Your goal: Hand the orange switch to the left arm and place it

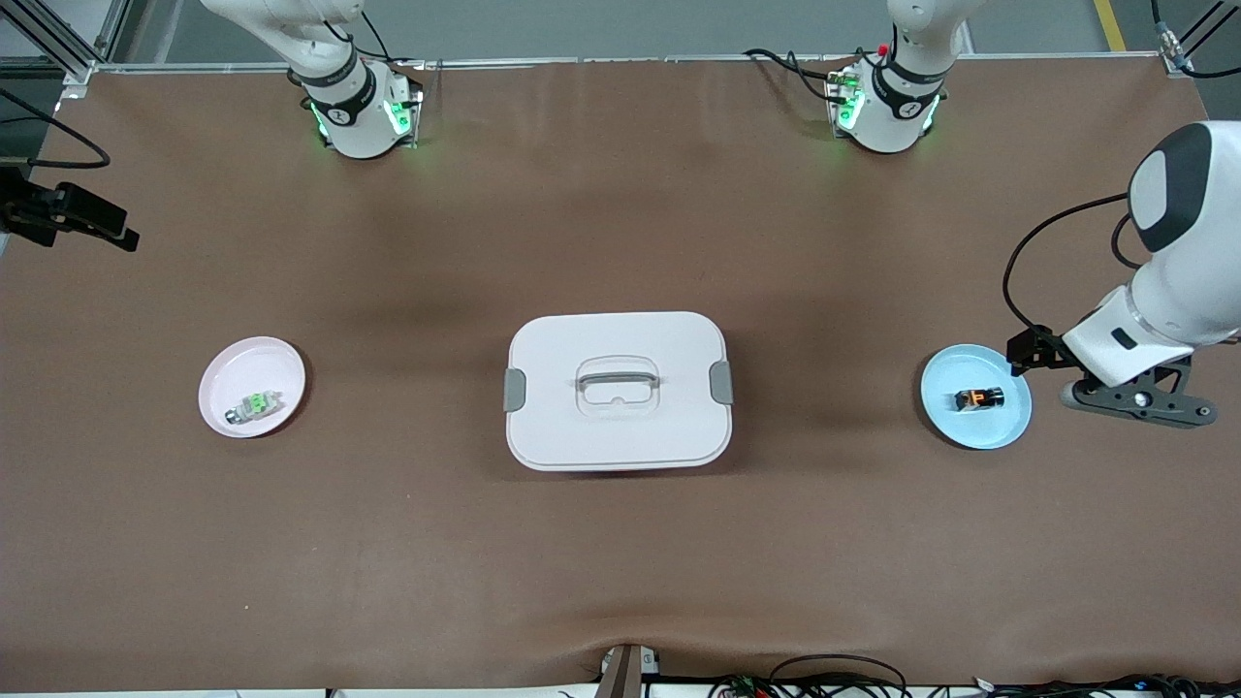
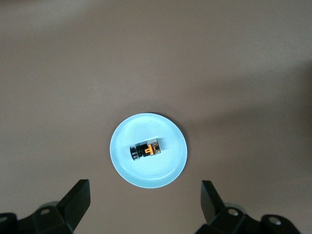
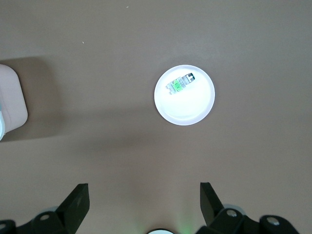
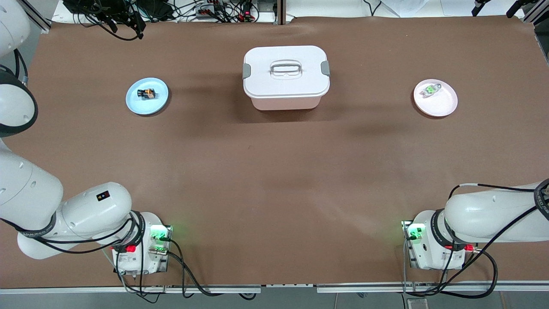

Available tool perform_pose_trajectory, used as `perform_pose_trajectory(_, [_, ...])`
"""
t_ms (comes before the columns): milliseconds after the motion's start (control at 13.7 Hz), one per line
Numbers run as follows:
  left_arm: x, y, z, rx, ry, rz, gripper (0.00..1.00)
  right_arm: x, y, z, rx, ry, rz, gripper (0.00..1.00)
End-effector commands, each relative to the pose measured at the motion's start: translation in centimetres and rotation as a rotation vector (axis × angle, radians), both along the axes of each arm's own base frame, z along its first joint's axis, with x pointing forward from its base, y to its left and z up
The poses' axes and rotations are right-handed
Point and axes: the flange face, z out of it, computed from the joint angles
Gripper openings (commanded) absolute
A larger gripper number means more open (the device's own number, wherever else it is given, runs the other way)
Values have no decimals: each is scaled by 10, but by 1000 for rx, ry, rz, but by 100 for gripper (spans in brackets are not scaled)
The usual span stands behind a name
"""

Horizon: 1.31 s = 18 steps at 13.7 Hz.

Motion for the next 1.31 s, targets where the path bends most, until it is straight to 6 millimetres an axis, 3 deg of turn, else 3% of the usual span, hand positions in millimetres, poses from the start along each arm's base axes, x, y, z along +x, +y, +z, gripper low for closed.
perform_pose_trajectory(0, [-5, 1, 20, 7, -9, 38, 100, -7, -2, 6, -10, -12, 9, 100])
perform_pose_trajectory(73, [-6, -1, 21, 37, -13, 38, 100, -7, -3, 6, -12, -12, 9, 100])
perform_pose_trajectory(146, [-6, 16, 22, 48, -12, 73, 100, -7, -3, 6, -12, -13, 7, 100])
perform_pose_trajectory(365, [-16, 27, 50, 44, -42, 83, 100, -7, -1, 6, -13, -16, 10, 100])
perform_pose_trajectory(584, [-33, 12, 78, -62, -46, 138, 100, -6, -1, 5, -12, -15, 12, 100])
perform_pose_trajectory(729, [-51, 11, 97, -59, -19, 140, 100, -6, -1, 5, -12, -16, 12, 100])
perform_pose_trajectory(1240, [-105, -31, 148, -65, 27, 236, 100, -6, -1, 6, -13, -18, 12, 100])
